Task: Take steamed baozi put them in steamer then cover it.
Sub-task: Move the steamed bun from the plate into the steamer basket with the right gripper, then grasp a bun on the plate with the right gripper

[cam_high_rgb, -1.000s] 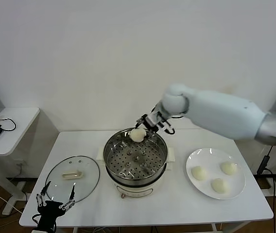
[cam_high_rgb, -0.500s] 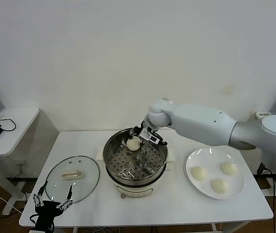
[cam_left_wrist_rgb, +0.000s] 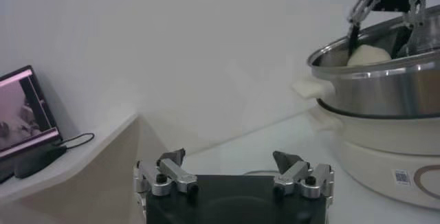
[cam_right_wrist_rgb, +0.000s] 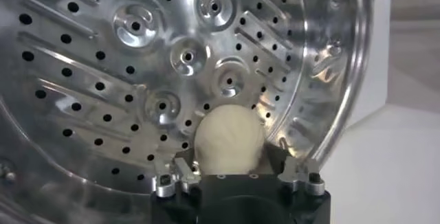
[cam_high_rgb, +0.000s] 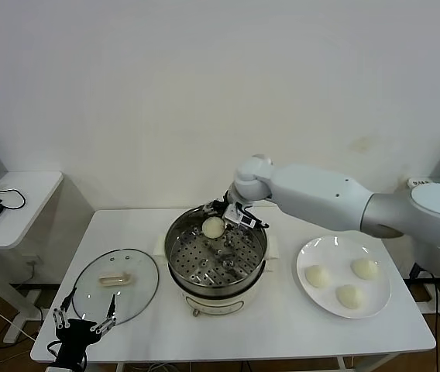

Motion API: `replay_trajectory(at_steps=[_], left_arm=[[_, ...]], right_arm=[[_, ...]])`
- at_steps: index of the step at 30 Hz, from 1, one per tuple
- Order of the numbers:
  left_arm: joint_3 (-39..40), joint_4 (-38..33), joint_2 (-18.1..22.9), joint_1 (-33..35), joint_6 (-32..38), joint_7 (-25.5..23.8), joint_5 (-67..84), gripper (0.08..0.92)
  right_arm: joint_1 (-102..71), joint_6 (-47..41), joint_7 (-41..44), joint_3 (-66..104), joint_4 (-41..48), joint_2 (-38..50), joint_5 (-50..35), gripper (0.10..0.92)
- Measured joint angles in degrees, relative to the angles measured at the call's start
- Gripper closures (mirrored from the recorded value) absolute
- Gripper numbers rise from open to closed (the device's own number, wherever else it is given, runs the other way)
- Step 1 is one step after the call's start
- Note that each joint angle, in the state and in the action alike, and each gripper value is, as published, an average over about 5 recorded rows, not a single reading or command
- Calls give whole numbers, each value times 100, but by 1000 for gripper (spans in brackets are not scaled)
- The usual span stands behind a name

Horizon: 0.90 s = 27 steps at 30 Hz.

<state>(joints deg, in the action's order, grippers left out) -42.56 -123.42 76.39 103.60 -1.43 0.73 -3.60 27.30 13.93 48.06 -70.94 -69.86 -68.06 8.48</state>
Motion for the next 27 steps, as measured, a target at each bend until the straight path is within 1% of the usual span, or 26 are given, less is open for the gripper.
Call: replay_trajectory(at_steps=[7,15,21,27], left_arm=[[-14,-81,-49,7,-40,-27,40,177],[-92,-95,-171,-58,-104,-64,173,177],[-86,-59,-282,-134,-135,-87,272,177],[-81,2,-396,-199,-152,-99,341,177]], right_arm=[[419,-830,383,126,-604,569,-861,203],[710,-1921,659,199,-1521,1706,-1524,203],[698,-2487,838,283,-2138,2821,-1678,203],[324,-2758,954,505,-2454,3746,-1599,203]])
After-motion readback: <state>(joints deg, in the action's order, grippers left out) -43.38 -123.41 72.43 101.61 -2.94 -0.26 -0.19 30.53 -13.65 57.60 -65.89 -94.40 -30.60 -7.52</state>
